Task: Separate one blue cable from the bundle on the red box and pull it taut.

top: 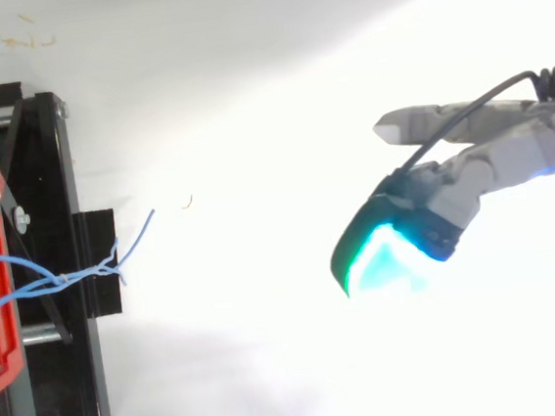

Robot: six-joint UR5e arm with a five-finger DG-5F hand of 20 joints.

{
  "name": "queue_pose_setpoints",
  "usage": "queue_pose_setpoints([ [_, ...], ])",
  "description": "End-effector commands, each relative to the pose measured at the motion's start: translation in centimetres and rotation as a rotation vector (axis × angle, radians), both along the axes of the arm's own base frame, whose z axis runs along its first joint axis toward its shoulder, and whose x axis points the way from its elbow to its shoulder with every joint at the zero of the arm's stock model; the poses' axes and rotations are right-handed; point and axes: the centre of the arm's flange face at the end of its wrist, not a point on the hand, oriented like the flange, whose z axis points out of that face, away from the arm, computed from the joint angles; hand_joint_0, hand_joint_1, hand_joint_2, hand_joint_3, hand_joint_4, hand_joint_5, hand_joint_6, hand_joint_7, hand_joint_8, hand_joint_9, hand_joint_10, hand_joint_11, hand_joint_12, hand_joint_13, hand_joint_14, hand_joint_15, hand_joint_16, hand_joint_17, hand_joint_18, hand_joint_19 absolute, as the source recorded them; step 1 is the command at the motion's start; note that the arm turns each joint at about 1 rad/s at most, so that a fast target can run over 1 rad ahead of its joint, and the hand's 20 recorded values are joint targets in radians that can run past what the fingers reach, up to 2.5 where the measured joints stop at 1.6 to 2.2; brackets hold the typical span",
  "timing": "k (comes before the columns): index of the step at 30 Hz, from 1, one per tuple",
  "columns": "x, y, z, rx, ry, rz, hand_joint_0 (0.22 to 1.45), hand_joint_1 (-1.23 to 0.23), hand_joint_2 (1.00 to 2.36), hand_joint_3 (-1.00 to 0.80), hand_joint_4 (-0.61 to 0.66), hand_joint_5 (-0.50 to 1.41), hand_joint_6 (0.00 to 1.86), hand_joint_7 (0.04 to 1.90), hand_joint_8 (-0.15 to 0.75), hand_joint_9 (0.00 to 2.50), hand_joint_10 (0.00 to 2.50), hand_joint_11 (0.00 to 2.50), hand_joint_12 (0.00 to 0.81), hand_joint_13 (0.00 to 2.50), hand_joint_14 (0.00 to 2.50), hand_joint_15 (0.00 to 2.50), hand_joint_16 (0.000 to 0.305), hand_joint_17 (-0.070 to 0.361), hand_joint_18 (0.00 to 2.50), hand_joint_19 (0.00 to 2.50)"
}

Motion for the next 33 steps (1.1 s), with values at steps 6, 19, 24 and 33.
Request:
queue_pose_setpoints([
  [6,2.3,0.4,-6.8,-0.020,0.079,-0.016,0.44,-0.58,1.00,-0.50,0.18,-0.25,0.50,0.57,0.273,0.32,0.00,0.00,0.346,0.00,0.00,0.00,0.067,0.150,0.00,0.00],
  [19,5.2,-0.5,-10.8,-0.063,0.017,-0.117,0.45,-0.58,1.00,-0.50,0.20,-0.23,0.50,0.59,0.286,0.37,0.00,0.00,0.348,0.00,0.00,0.00,0.066,0.147,0.00,0.00],
  [24,6.3,-1.3,-9.8,-0.134,-0.094,-0.226,0.45,-0.58,1.00,-0.50,0.21,-0.23,0.50,0.60,0.289,0.38,0.00,0.00,0.347,0.00,0.00,0.00,0.065,0.147,0.00,0.00],
  [33,8.4,-1.4,-13.0,-0.240,-0.120,-0.290,0.46,-0.58,1.00,-0.50,0.23,-0.22,0.50,0.62,0.294,0.40,0.00,0.02,0.348,0.00,0.00,0.00,0.064,0.145,0.00,0.00],
])
